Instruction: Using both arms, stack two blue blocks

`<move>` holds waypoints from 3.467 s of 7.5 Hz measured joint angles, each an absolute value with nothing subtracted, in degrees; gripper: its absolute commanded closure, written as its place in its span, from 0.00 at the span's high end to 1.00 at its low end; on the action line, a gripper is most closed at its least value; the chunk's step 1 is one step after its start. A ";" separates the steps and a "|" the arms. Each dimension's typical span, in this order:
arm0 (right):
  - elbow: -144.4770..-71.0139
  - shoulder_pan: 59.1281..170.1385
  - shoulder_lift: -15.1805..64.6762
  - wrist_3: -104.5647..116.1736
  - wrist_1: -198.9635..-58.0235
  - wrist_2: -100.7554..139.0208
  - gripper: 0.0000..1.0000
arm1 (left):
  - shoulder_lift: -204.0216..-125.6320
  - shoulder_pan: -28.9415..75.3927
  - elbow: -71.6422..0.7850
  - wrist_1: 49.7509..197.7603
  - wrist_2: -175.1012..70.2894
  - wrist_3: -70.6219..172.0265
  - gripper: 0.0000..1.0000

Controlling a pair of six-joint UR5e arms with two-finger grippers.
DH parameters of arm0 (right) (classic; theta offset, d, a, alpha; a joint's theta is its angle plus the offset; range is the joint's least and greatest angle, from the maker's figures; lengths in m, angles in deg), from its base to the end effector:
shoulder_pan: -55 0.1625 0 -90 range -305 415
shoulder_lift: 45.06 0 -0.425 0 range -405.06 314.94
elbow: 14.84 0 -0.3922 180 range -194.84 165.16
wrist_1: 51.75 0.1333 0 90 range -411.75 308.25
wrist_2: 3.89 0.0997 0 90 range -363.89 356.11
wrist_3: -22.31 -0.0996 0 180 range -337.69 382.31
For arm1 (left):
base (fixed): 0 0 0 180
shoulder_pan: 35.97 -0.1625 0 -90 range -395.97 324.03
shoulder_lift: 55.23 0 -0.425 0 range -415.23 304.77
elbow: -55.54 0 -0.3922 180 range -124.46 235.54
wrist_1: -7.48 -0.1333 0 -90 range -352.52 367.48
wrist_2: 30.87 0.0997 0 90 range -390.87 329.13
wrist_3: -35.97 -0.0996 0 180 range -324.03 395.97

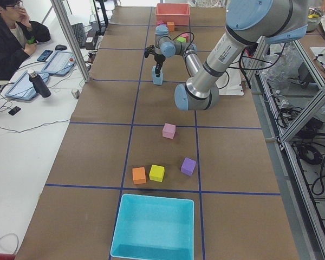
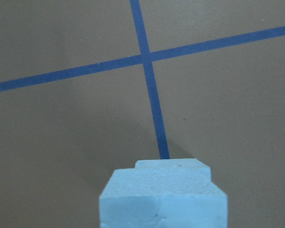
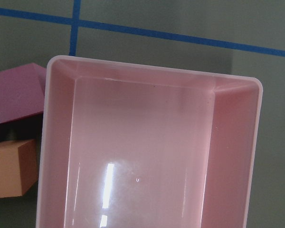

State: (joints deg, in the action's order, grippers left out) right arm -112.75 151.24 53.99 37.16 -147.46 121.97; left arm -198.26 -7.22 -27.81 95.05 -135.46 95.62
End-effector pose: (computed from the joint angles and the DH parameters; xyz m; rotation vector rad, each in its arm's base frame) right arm 0.1196 -0.4040 0.6820 0.0007 -0.6360 -0.1078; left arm 0.6044 -0.4550 0.1344 0.1657 0.7832 0.1241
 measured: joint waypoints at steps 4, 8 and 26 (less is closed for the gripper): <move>-112.79 151.24 53.92 37.16 -147.46 122.05 1.00 | -198.56 -7.57 -27.49 95.20 -135.48 97.20 0.17; -112.76 151.24 53.90 37.16 -147.44 122.06 1.00 | -198.44 -7.87 -27.54 95.19 -135.55 97.23 0.79; -111.50 151.24 54.00 37.16 -147.46 125.99 1.00 | -155.75 42.92 -50.98 84.37 -157.26 38.56 0.98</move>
State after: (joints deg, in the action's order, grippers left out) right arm -111.50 151.24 54.00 37.16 -147.46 125.99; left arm -155.75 42.92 -50.98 84.37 -157.26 38.56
